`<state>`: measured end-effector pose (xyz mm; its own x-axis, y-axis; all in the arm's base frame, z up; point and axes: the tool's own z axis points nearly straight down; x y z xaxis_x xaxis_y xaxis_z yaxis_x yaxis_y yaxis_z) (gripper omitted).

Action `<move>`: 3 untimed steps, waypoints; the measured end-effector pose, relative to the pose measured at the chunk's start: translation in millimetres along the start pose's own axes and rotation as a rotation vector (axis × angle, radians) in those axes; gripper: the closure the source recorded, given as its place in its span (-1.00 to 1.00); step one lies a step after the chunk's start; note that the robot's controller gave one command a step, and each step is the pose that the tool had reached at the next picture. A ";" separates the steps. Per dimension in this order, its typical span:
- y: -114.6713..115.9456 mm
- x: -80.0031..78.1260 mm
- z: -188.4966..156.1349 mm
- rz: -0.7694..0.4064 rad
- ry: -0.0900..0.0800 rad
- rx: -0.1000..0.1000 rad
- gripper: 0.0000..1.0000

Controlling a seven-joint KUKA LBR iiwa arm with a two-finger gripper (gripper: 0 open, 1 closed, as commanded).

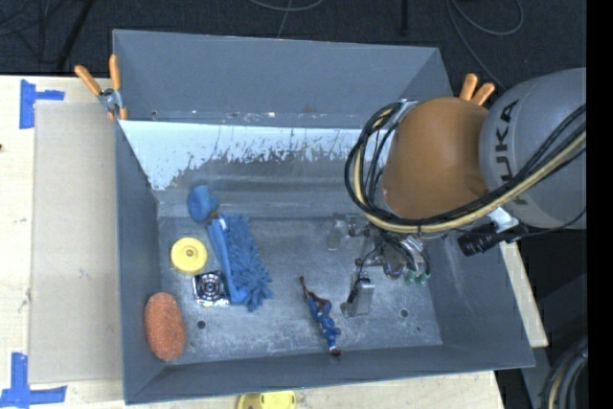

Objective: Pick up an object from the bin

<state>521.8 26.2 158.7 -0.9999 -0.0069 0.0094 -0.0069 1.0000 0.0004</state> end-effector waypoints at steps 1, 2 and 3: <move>-0.2 -1.7 -4.4 0.001 -0.009 0.000 -1.00; 13.8 6.6 54.1 0.112 -0.010 0.000 -1.00; 15.8 12.0 84.8 0.135 0.003 0.000 -1.00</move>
Offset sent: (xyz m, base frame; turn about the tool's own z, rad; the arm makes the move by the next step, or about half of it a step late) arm -0.0134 0.0219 -0.0887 0.1701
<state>508.8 42.0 74.0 -0.9917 0.1279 0.0129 0.1279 0.9918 -0.0007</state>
